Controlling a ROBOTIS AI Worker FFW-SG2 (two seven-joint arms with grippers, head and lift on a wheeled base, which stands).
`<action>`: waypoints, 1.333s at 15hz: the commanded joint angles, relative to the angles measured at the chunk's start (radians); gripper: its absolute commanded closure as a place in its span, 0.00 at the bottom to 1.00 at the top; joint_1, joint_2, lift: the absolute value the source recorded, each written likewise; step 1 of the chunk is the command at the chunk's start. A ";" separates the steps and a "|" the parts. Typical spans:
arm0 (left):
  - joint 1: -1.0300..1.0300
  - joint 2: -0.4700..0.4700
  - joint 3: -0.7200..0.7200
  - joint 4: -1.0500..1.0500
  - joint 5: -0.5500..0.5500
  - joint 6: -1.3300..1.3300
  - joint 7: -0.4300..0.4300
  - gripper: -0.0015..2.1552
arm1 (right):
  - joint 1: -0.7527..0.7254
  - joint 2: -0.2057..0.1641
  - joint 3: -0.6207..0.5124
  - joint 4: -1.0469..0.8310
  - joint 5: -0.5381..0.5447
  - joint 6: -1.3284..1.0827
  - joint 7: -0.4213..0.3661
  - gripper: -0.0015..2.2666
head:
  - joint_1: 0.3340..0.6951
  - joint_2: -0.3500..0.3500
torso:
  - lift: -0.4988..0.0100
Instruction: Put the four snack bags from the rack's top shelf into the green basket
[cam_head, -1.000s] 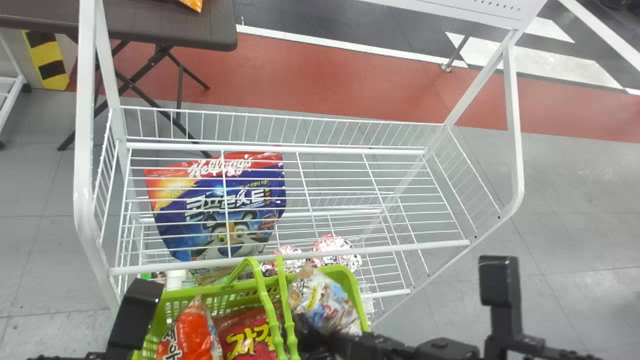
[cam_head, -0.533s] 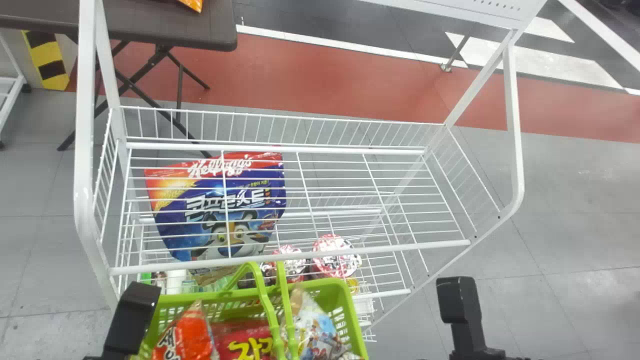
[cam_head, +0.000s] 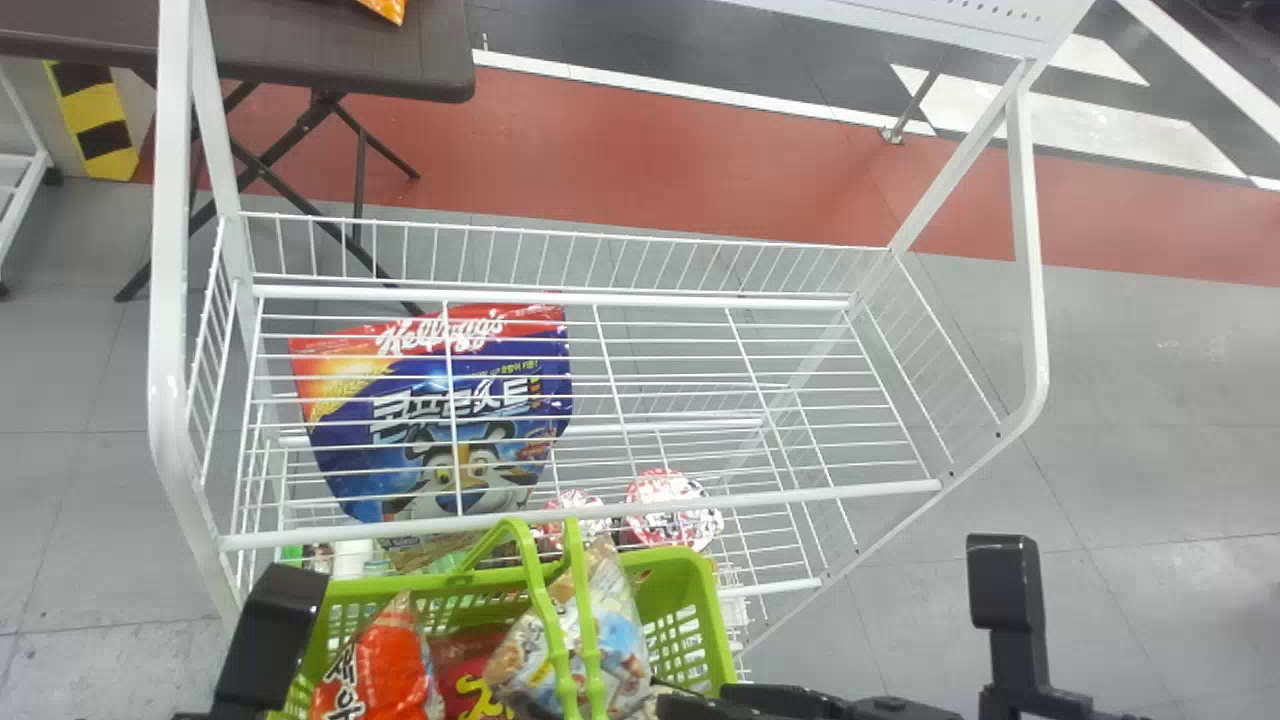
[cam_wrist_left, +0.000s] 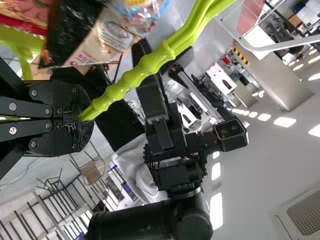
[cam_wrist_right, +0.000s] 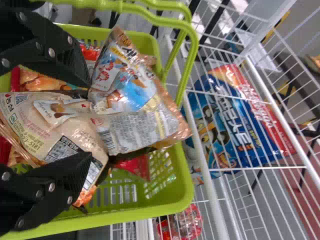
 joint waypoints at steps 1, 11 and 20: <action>0.000 0.000 -0.003 -0.002 -0.002 0.000 0.002 0.77 | 0.012 0.005 0.037 0.037 0.018 -0.117 0.013 0.01 | 1.00 0.00 | 0.98; 0.006 0.000 0.006 0.001 0.001 -0.003 0.000 0.77 | 0.091 0.005 0.345 0.184 0.338 -1.396 -0.278 0.01 | 1.00 0.00 | 0.98; 0.009 0.002 0.006 -0.002 0.001 -0.003 0.000 0.77 | 0.097 0.005 0.342 0.209 0.317 -1.442 -0.283 0.01 | 1.00 0.00 | 0.98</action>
